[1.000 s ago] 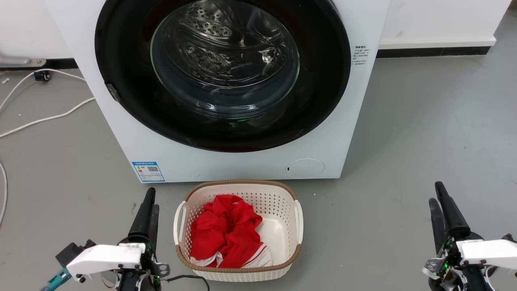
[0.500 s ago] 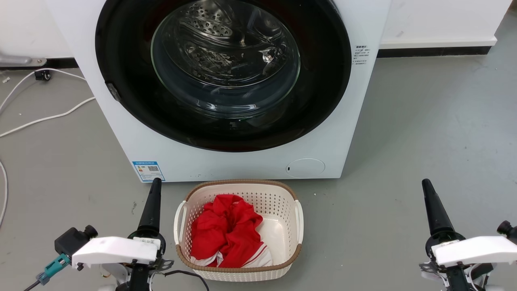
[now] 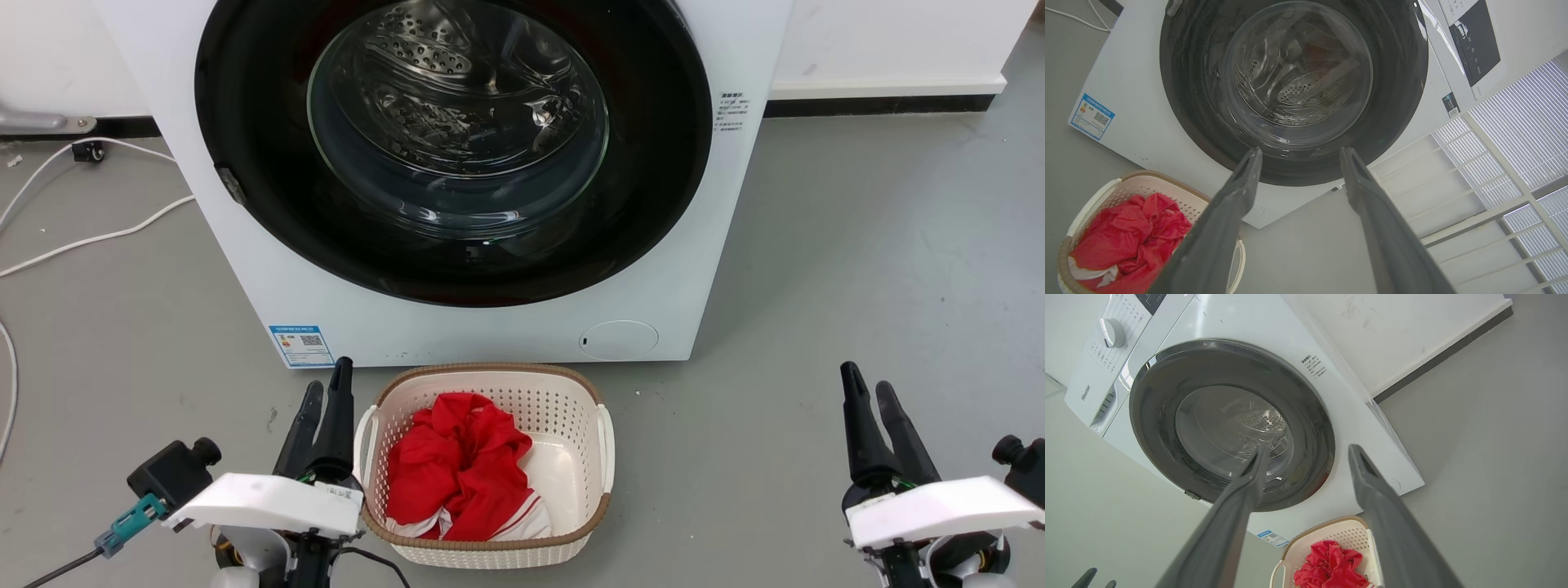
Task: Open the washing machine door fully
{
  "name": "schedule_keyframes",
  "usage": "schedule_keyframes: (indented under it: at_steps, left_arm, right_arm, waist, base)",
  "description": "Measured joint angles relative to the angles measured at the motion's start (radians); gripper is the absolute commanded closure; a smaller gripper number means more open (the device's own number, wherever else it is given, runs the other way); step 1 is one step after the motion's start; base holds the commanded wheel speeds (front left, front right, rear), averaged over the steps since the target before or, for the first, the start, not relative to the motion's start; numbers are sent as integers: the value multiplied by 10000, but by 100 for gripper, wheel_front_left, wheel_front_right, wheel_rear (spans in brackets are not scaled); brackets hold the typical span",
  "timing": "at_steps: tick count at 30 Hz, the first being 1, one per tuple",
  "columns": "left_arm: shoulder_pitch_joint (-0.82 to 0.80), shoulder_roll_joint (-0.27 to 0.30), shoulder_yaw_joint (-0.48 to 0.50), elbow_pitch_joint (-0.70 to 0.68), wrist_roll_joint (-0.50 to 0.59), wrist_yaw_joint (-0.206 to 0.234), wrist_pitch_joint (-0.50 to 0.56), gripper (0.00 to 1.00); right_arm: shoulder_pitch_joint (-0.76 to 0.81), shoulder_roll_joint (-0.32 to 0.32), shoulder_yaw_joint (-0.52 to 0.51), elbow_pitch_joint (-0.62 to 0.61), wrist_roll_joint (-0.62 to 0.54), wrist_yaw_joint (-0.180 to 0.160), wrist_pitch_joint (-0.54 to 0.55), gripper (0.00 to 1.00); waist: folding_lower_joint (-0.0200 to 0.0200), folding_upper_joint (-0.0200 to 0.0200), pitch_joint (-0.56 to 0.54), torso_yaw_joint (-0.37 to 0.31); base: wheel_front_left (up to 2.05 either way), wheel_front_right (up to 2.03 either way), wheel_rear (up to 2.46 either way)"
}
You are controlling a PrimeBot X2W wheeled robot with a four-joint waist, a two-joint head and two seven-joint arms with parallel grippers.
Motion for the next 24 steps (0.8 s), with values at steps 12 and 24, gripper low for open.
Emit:
schedule_keyframes:
  at_steps: [12,24]
  left_arm:
    - [-36,2,-56,-77,1898,90,-393,0]
    - [-41,4,-144,-79,3499,150,-715,0]
  right_arm:
    - [102,6,173,-98,-1868,0,-293,0]
    - [229,10,359,-370,-3513,0,-416,0]
  waist:
    - [0,0,1,38]
    - [-1,0,-6,131]
  base:
    - [0,0,0]
    - [0,0,0]
